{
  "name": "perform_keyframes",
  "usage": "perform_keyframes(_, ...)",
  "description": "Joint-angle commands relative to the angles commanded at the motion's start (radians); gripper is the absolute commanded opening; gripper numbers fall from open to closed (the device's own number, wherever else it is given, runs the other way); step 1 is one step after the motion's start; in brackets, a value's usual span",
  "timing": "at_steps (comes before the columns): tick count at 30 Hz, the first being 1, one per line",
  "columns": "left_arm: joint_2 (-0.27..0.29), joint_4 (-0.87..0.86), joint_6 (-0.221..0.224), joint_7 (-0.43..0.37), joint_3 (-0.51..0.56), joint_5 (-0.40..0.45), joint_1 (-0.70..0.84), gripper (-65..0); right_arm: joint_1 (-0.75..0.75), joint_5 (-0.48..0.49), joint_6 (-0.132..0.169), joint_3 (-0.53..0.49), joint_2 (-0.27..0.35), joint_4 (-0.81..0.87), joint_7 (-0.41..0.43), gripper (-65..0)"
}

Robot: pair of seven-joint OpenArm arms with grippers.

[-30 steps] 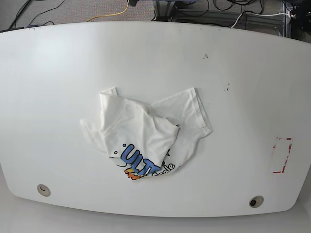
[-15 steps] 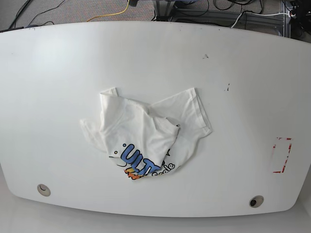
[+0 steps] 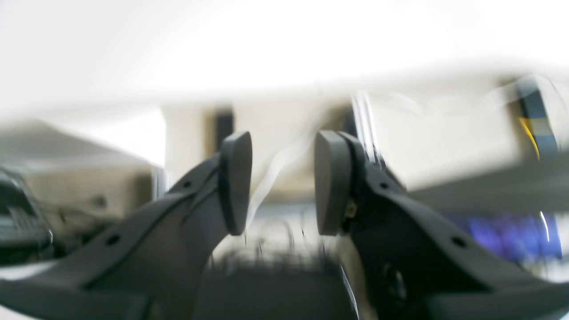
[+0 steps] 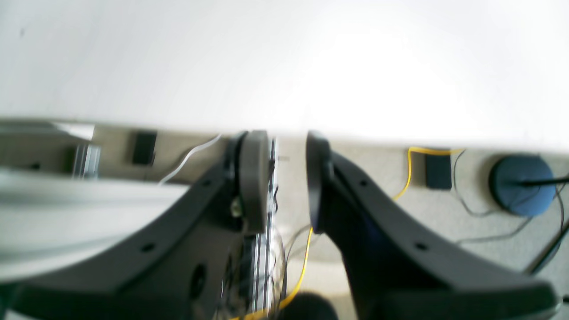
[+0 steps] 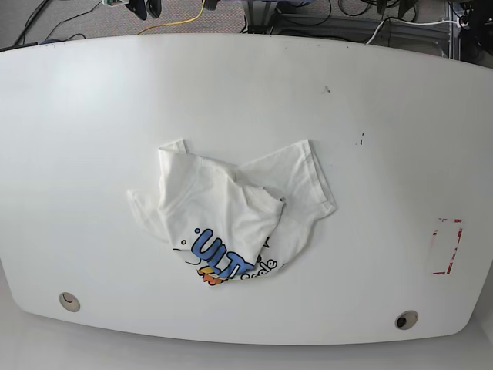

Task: Layout the t-shirt on the table in an organized manner, then fold the t-shirt properly
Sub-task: 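Lower the right gripper onto the crumpled white T-shirt and pinch fabric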

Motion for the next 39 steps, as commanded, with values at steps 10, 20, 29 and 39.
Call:
perform_keyframes(10, -0.003, 0.035, 0.000, 0.000, 0.000, 0.000, -0.133, -36.5, 0.242, -0.009, 0.000, -0.034, 0.002, -0.002, -0.032, -50.3)
perform_keyframes(20, 0.000, 0.035, -0.002, 0.002, 0.032, 0.002, -0.278, -22.2, 0.493, -0.049, 0.000, -0.147, 0.009, -0.003, -0.253, -33.0)
perform_keyframes(29, -0.005, 0.038, -0.002, 0.061, 0.078, 0.002, -0.356, -18.9, 0.723, -0.344, 0.000, -0.351, 0.014, -0.034, -0.417, -20.3)
perform_keyframes(39, -0.008, 0.038, -0.002, 0.064, 0.075, 0.002, -0.358, -18.9, 0.948, -0.548, 0.000, -0.448, 0.015, -0.255, -0.443, -19.0)
